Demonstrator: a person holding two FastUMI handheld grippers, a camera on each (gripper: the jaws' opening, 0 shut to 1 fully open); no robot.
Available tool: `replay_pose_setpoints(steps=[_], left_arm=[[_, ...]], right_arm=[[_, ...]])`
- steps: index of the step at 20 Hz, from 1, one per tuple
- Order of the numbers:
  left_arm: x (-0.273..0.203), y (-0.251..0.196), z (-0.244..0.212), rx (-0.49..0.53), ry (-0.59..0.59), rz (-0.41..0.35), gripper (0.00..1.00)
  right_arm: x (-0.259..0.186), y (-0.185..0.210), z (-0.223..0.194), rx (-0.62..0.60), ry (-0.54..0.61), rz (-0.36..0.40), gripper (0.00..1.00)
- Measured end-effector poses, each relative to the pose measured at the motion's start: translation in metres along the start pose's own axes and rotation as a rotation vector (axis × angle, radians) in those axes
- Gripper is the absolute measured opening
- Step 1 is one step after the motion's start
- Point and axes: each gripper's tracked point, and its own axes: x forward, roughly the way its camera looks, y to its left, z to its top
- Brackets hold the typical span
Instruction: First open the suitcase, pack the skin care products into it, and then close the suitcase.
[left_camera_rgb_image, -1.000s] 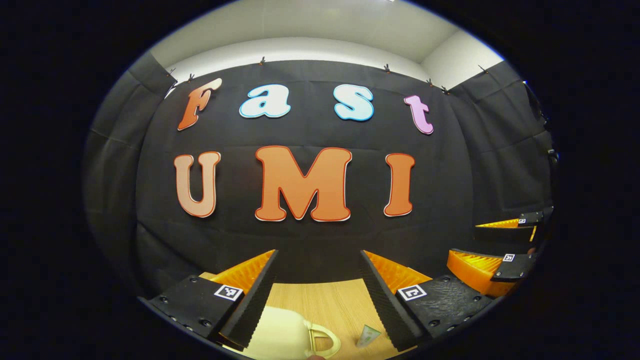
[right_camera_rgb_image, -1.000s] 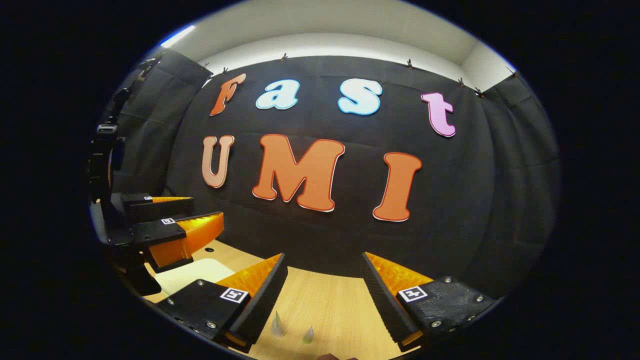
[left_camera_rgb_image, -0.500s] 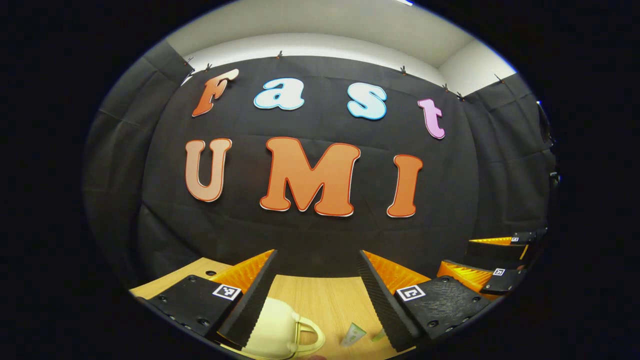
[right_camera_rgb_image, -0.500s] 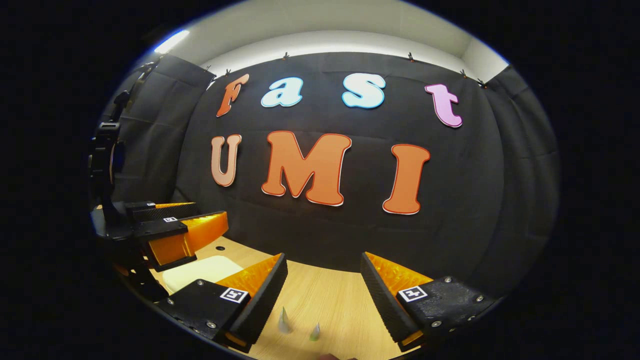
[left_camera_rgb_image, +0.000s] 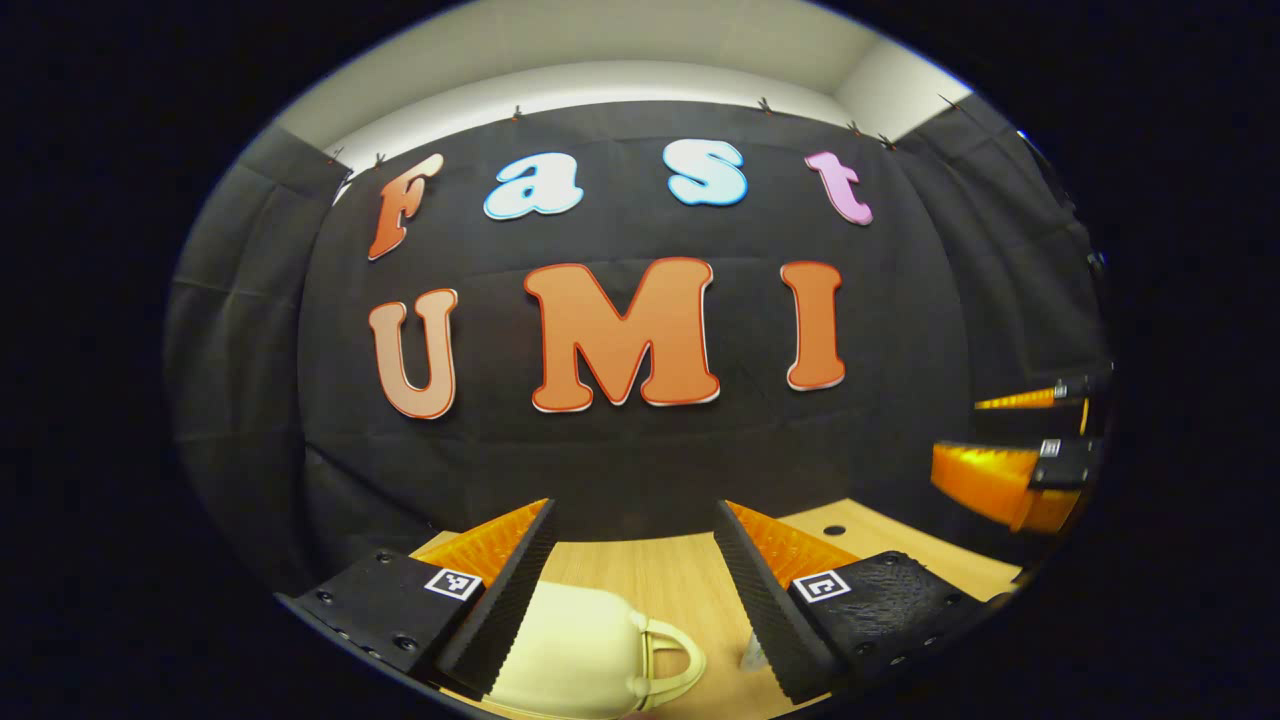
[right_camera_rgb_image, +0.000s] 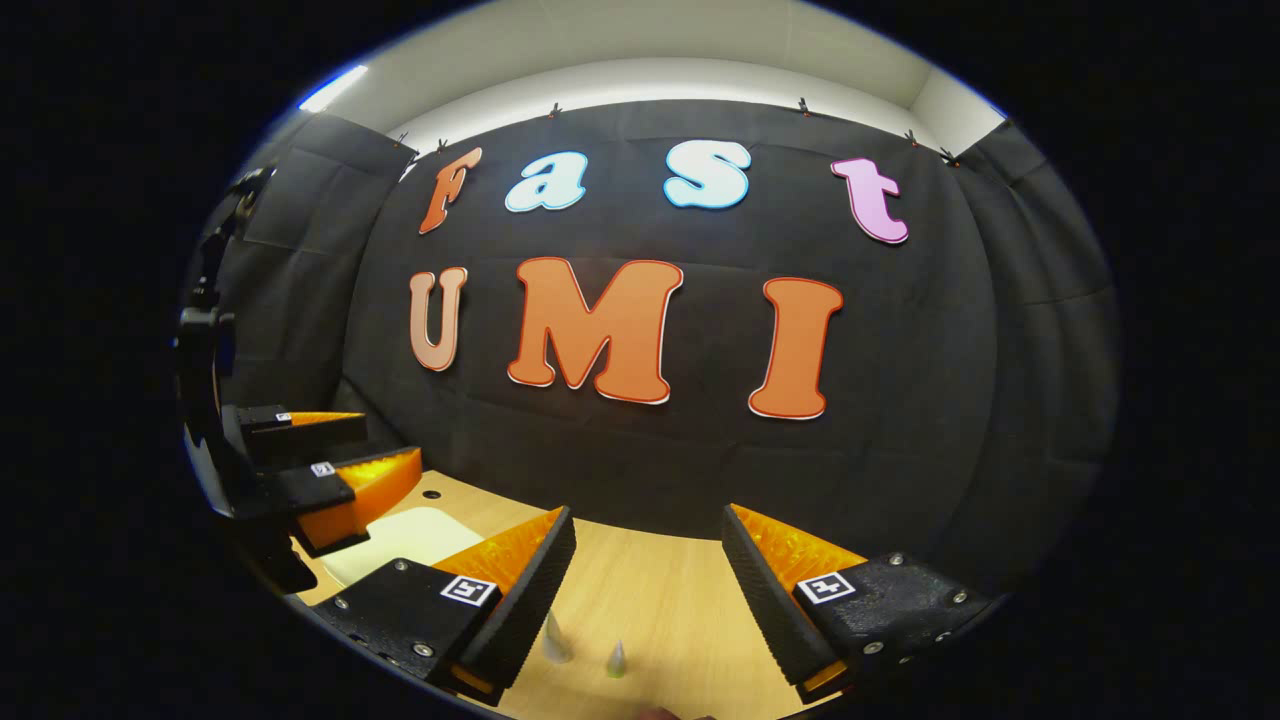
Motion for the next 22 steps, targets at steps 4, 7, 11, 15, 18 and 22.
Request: replay_pose_setpoints(steps=[4,7,11,15,18,22], left_arm=[[0.004,-0.014,-0.057,0.134,0.106,-0.047,0.98],[0.004,-0.021,-0.095,0.282,0.155,-0.077,0.98],[0.002,-0.031,-0.146,0.432,0.231,-0.152,0.96],[0.002,-0.041,-0.200,0.601,0.302,-0.213,0.96],[0.008,-0.042,-0.234,0.702,0.347,-0.233,0.96],[0.009,-0.044,-0.257,0.833,0.391,-0.254,0.88]], right_arm=[[-0.002,-0.022,-0.013,-0.008,0.029,-0.038,0.94],[-0.006,-0.037,-0.020,-0.006,0.046,-0.068,0.94],[-0.012,-0.054,-0.029,-0.004,0.065,-0.103,0.93],[-0.016,-0.063,-0.038,-0.003,0.085,-0.126,0.94],[-0.020,-0.070,-0.041,-0.012,0.096,-0.142,0.94],[-0.025,-0.081,-0.047,-0.016,0.107,-0.163,0.94]])
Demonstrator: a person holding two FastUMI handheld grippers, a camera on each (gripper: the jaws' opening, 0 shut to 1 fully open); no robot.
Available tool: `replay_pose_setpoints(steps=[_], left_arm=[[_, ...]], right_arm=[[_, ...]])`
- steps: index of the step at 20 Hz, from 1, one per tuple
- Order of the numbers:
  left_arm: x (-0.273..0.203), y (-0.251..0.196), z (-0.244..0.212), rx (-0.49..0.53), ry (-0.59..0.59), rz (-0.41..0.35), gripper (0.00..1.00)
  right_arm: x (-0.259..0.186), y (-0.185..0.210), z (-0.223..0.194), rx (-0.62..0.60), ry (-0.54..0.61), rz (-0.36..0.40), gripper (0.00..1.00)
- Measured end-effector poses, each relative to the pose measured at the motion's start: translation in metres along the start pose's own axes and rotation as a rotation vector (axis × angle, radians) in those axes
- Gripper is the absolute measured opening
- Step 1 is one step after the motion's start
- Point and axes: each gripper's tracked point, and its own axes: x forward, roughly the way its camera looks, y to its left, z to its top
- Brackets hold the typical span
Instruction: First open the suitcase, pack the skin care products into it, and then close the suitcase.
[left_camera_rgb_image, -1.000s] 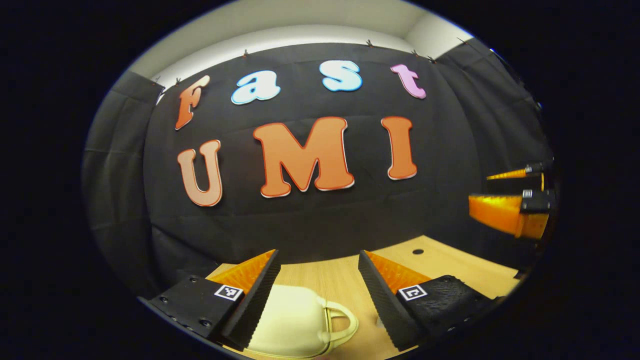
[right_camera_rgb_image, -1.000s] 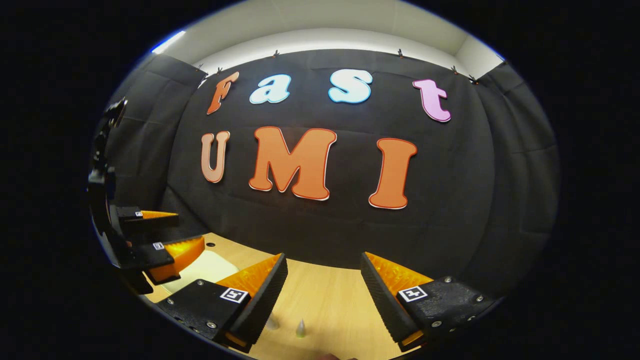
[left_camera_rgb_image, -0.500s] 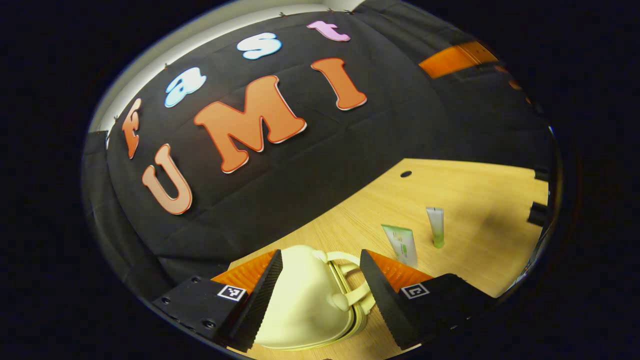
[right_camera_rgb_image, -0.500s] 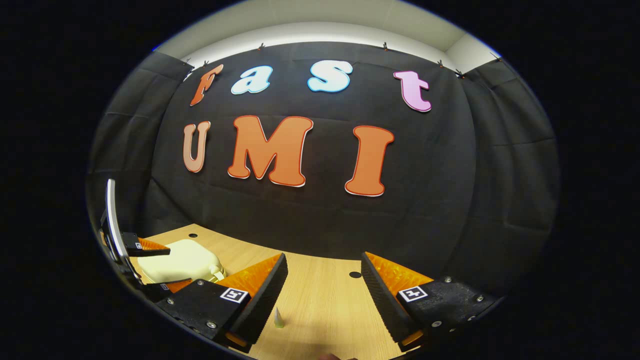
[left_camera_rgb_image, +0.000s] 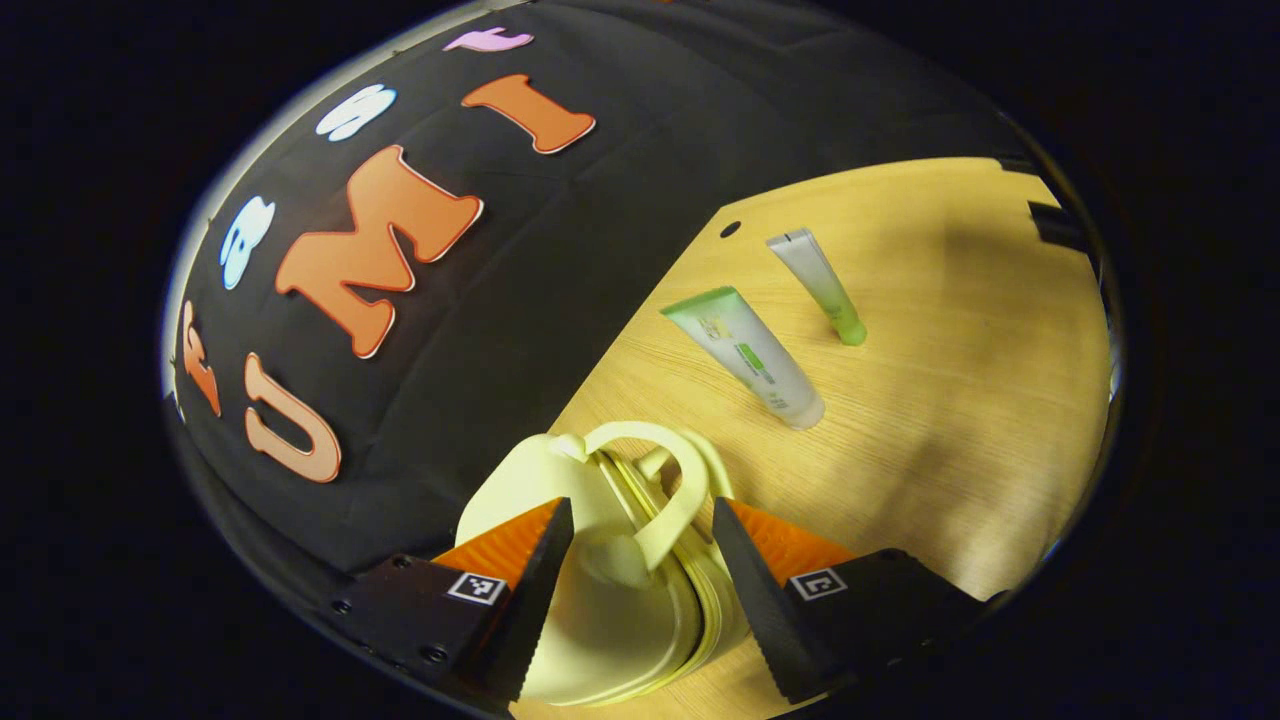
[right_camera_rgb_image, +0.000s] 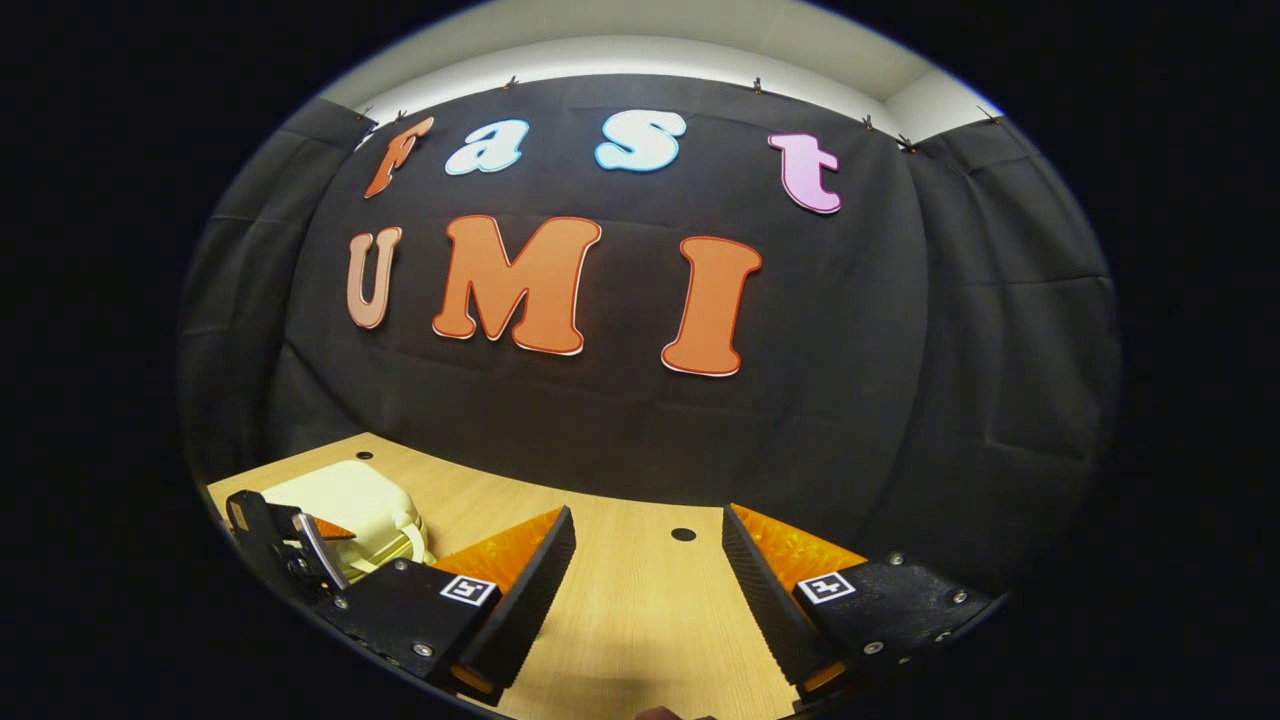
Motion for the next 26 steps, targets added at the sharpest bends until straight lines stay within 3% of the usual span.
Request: replay_pose_setpoints(steps=[2,3,5,7,9,10,12,16,22,26], left_arm=[[0.009,-0.005,0.001,0.087,0.006,0.011,0.84],[0.014,-0.009,0.000,0.127,0.014,0.010,0.75],[0.025,-0.012,0.000,0.202,0.031,0.018,0.70],[0.036,-0.015,0.001,0.226,0.048,0.003,0.40],[0.021,-0.005,0.009,0.217,0.024,0.054,0.11],[0.025,-0.001,0.007,0.177,0.031,0.054,0.06],[0.021,0.009,0.011,0.078,0.019,0.060,0.04],[0.010,0.029,0.019,-0.072,-0.016,0.151,0.04],[0.000,0.057,0.023,-0.400,-0.043,0.235,0.04],[-0.010,0.077,0.018,-0.550,-0.057,0.299,0.04]], right_arm=[[-0.001,-0.004,-0.002,0.008,0.005,-0.007,0.94],[-0.001,-0.006,-0.003,0.012,0.007,-0.008,0.94],[-0.001,-0.008,-0.003,0.016,0.003,-0.008,0.94],[-0.001,-0.012,-0.002,0.009,-0.003,-0.011,0.94],[-0.001,-0.017,-0.006,0.008,-0.003,-0.013,0.94],[-0.001,-0.018,-0.007,0.011,-0.001,-0.010,0.94],[0.001,-0.019,-0.011,0.016,0.004,-0.004,0.94],[0.005,-0.011,-0.016,0.024,0.018,0.015,0.94],[0.007,0.022,-0.014,0.014,0.020,0.055,0.94],[0.003,0.047,-0.011,-0.002,0.023,0.077,0.94]])
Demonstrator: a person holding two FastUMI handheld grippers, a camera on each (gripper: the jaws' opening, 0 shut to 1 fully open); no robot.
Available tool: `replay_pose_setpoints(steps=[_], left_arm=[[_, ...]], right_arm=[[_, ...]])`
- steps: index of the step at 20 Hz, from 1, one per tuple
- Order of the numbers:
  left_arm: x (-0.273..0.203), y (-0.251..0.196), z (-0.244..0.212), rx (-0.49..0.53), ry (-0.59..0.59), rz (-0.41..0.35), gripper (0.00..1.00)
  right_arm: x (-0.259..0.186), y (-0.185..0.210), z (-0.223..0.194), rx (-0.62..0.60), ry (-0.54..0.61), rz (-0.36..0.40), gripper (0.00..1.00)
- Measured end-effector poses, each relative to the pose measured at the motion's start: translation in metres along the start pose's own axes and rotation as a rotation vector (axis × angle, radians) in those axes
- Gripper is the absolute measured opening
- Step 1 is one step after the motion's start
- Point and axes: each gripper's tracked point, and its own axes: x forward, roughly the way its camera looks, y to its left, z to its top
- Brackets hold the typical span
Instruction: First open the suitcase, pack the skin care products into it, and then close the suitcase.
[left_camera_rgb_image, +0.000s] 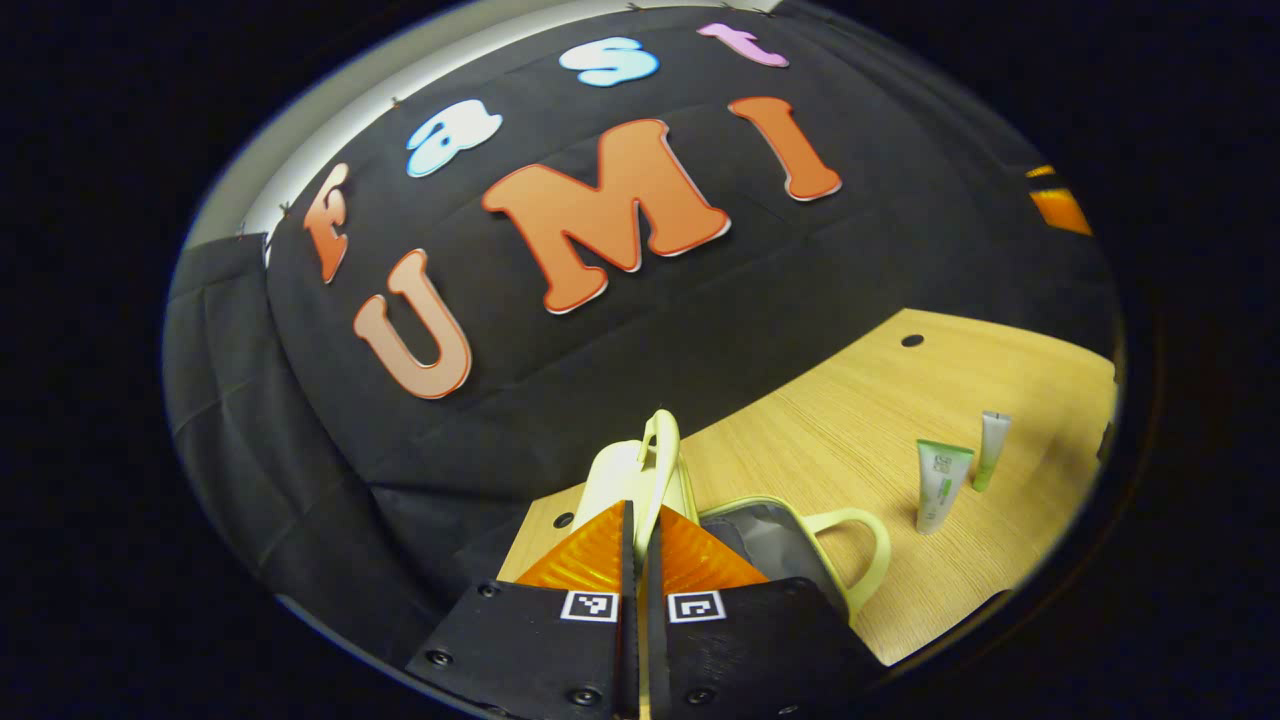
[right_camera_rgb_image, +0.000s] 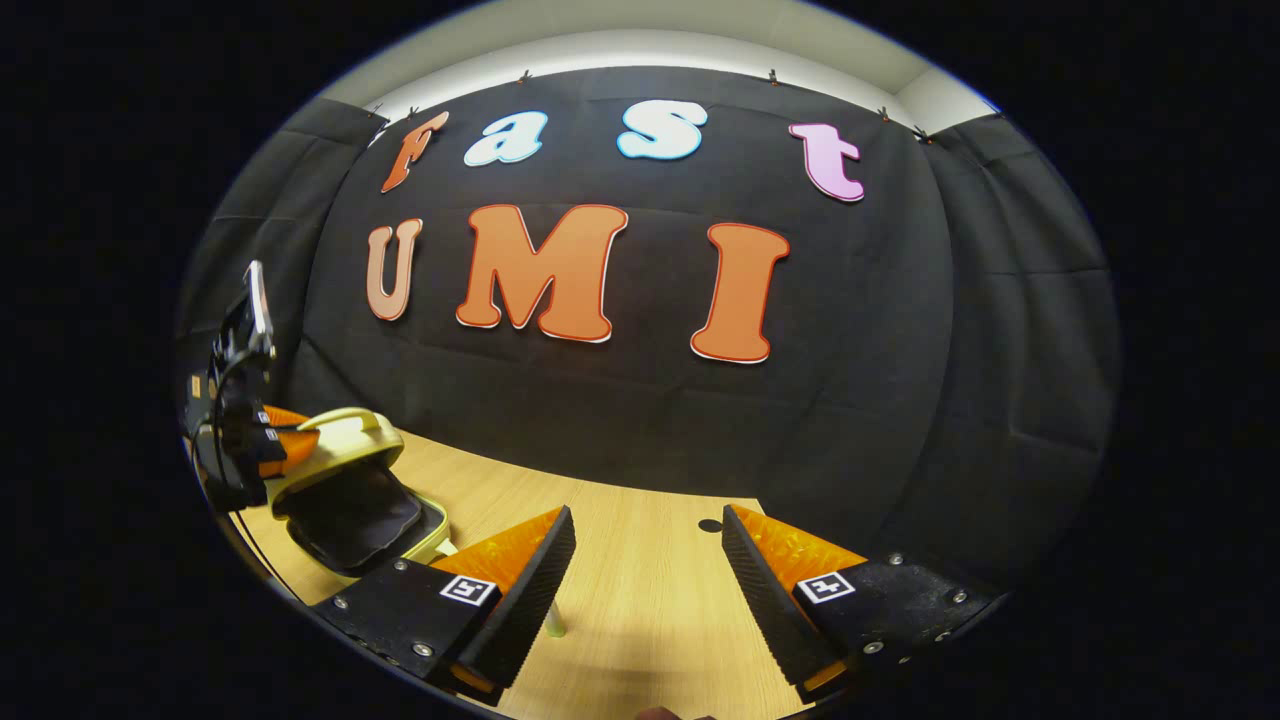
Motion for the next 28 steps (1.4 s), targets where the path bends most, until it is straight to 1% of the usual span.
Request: replay_pose_setpoints(steps=[3,5,9,12,17,20,24,26,27,28], left_arm=[[0.000,0.006,-0.003,-0.095,0.005,0.052,0.04],[0.002,0.011,-0.002,-0.151,0.005,0.070,0.04],[0.002,0.019,-0.015,-0.162,0.022,0.113,0.04],[-0.004,0.040,-0.030,-0.152,0.081,0.161,0.04],[-0.016,0.045,-0.057,-0.188,0.191,0.196,0.04],[-0.026,0.045,-0.074,-0.203,0.279,0.198,0.04],[-0.042,0.029,-0.095,-0.310,0.402,0.220,0.04],[-0.047,0.024,-0.094,-0.355,0.431,0.240,0.10],[-0.051,0.031,-0.089,-0.338,0.441,0.283,0.14],[-0.051,0.034,-0.075,-0.323,0.421,0.311,0.18]], right_arm=[[-0.002,0.021,0.004,-0.007,0.001,0.006,0.94],[-0.004,0.034,0.004,-0.015,0.005,0.004,0.94],[-0.006,0.063,0.004,-0.013,0.019,-0.004,0.94],[-0.008,0.084,0.003,0.013,0.046,-0.007,0.94],[-0.015,0.107,0.003,0.009,0.059,-0.022,0.94],[-0.018,0.113,0.001,0.017,0.075,-0.029,0.94],[-0.019,0.120,-0.010,0.053,0.111,-0.034,0.94],[-0.020,0.120,-0.014,0.068,0.128,-0.037,0.94],[-0.021,0.119,-0.015,0.075,0.133,-0.037,0.94],[-0.022,0.118,-0.016,0.082,0.135,-0.039,0.94]])
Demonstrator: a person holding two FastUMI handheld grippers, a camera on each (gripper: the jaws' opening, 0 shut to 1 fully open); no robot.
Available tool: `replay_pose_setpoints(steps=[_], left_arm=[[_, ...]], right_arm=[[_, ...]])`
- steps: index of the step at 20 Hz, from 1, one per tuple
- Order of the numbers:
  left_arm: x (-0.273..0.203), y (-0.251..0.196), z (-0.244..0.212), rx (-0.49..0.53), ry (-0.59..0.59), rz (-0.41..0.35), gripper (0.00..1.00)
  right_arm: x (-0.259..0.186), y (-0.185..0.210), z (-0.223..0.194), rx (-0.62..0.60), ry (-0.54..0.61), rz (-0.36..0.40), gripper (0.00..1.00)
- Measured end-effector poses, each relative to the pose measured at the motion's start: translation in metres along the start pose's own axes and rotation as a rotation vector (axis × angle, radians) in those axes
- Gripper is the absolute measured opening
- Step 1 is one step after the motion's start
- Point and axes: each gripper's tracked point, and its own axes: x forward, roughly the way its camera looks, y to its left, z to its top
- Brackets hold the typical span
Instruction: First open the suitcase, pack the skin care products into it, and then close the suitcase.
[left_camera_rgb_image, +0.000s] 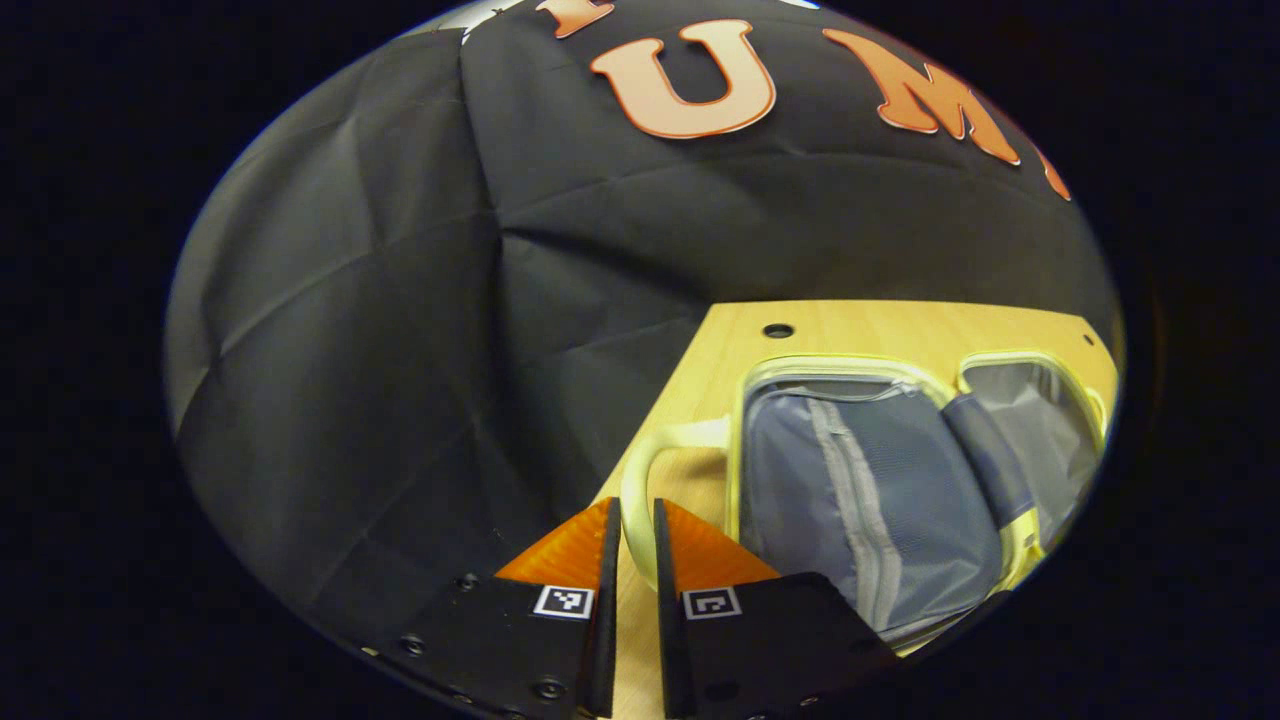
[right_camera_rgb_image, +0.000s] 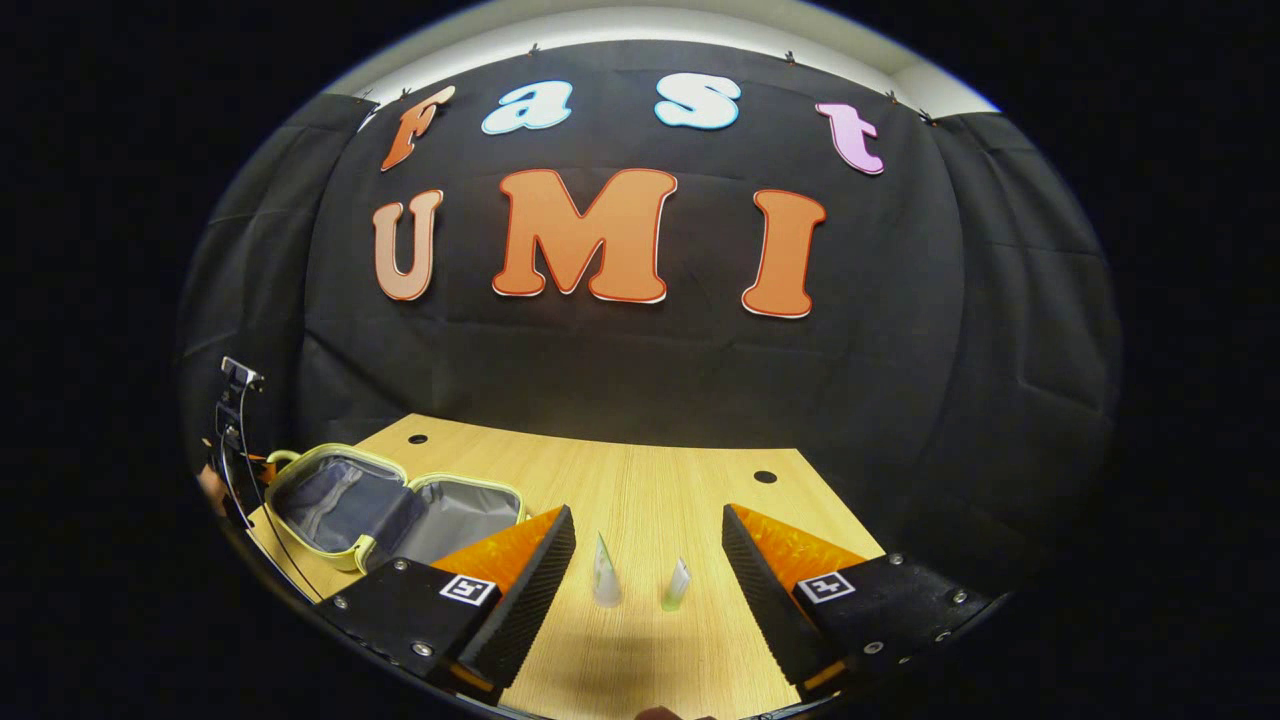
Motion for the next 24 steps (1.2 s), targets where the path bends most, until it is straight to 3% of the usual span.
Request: replay_pose_setpoints(steps=[2,4,7,8,9,16,24], left_arm=[[-0.027,-0.013,0.033,-0.025,-0.056,-0.011,0.13],[-0.049,-0.025,0.047,-0.055,-0.128,-0.040,0.26],[-0.091,-0.079,0.073,-0.079,-0.212,-0.154,0.70],[-0.104,-0.108,0.077,-0.081,-0.237,-0.206,0.70],[-0.119,-0.134,0.085,-0.073,-0.264,-0.250,0.77],[-0.197,-0.336,0.085,0.061,-0.330,-0.559,0.94],[-0.264,-0.501,0.054,0.174,-0.345,-0.816,0.95]], right_arm=[[0.000,-0.006,-0.002,0.010,0.003,-0.006,0.94],[0.002,-0.012,-0.006,0.016,0.007,-0.009,0.94],[0.009,-0.020,-0.016,0.019,0.019,-0.001,0.94],[0.011,-0.021,-0.020,0.021,0.028,0.011,0.94],[0.014,-0.021,-0.024,0.022,0.037,0.024,0.94],[0.024,-0.044,-0.032,-0.027,0.063,0.056,0.94],[0.022,-0.078,-0.038,-0.037,0.080,0.082,0.94]])
